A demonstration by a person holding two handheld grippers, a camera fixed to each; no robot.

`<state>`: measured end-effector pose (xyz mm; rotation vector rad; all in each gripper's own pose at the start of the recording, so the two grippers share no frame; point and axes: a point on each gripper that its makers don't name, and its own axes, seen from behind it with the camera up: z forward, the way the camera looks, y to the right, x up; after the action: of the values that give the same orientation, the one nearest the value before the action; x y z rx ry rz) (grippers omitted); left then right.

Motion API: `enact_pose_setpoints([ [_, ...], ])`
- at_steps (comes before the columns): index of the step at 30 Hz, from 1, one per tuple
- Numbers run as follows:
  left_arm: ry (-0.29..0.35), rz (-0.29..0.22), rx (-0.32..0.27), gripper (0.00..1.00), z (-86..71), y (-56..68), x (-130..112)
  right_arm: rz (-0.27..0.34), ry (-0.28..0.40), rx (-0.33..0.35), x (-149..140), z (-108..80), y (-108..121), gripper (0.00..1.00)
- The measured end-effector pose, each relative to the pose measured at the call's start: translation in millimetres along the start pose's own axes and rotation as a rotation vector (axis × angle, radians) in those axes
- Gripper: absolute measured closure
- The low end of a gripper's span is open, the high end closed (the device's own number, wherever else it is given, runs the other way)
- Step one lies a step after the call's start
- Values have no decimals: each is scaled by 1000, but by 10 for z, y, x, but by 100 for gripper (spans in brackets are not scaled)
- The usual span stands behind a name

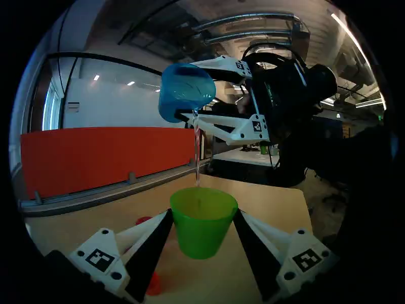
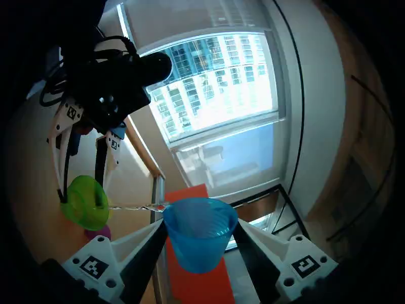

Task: Pour water

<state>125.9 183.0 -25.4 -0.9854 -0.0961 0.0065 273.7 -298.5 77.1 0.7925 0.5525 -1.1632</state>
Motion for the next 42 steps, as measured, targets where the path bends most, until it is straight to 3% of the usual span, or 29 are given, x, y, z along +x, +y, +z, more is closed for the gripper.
enact_pose_setpoints([
  [42,-5,-2,-2,14,47,-25,-47,-159,-11,-18,48,42,123,11],
])
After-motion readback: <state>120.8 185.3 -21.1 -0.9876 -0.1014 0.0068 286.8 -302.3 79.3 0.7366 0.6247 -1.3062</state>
